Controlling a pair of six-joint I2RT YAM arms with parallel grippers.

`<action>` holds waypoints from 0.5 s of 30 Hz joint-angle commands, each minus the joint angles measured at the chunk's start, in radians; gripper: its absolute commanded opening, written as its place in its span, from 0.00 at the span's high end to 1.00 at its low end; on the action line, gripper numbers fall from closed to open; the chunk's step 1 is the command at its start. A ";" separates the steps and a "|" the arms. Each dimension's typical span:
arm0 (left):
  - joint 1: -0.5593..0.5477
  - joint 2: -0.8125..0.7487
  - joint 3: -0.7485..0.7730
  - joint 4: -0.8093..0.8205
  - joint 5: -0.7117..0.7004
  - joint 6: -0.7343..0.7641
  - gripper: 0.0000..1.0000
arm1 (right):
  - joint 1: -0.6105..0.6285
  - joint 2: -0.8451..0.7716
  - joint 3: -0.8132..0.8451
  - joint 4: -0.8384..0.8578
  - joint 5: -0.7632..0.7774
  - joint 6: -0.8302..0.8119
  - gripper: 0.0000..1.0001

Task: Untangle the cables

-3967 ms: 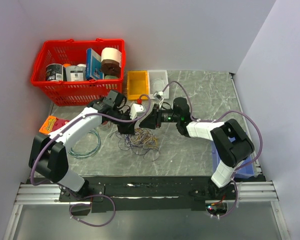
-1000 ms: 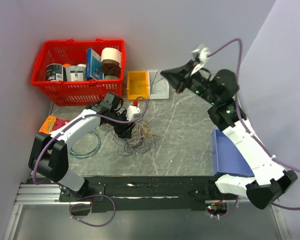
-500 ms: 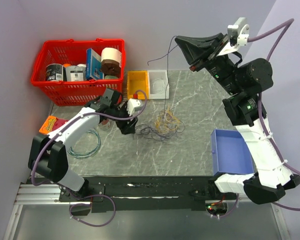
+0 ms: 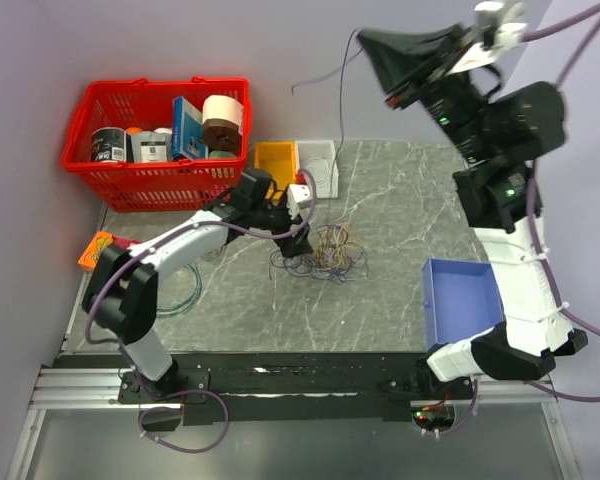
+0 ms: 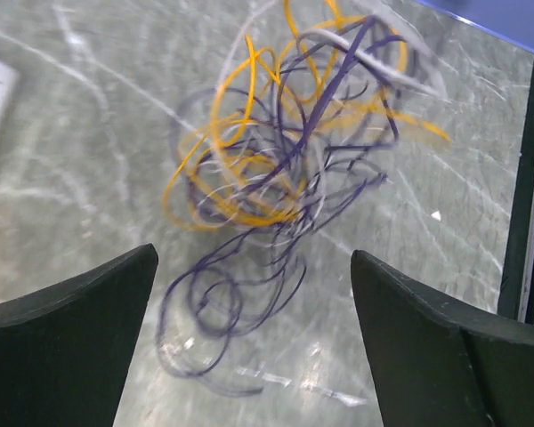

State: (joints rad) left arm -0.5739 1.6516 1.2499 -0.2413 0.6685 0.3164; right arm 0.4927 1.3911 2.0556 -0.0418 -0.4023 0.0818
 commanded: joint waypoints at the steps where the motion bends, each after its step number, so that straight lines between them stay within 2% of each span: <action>1: -0.037 0.080 0.049 0.117 0.016 -0.083 0.04 | -0.002 0.035 0.225 -0.016 0.051 -0.040 1.00; 2: -0.041 0.094 0.054 0.123 0.019 -0.094 0.04 | 0.000 0.055 0.292 -0.020 0.062 -0.045 1.00; 5: -0.064 0.152 0.065 0.157 0.034 -0.137 0.03 | -0.002 0.057 0.334 0.000 0.089 -0.071 1.00; 9: -0.109 0.230 0.083 0.171 0.066 -0.180 0.04 | -0.002 0.017 0.281 0.029 0.126 -0.118 1.00; 15: -0.136 0.310 0.098 0.168 0.023 -0.218 0.07 | -0.003 -0.050 0.201 0.010 0.255 -0.272 1.00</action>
State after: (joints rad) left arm -0.6952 1.9274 1.3083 -0.1135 0.6846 0.1467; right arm 0.4927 1.3727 2.2818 -0.0269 -0.2634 -0.0643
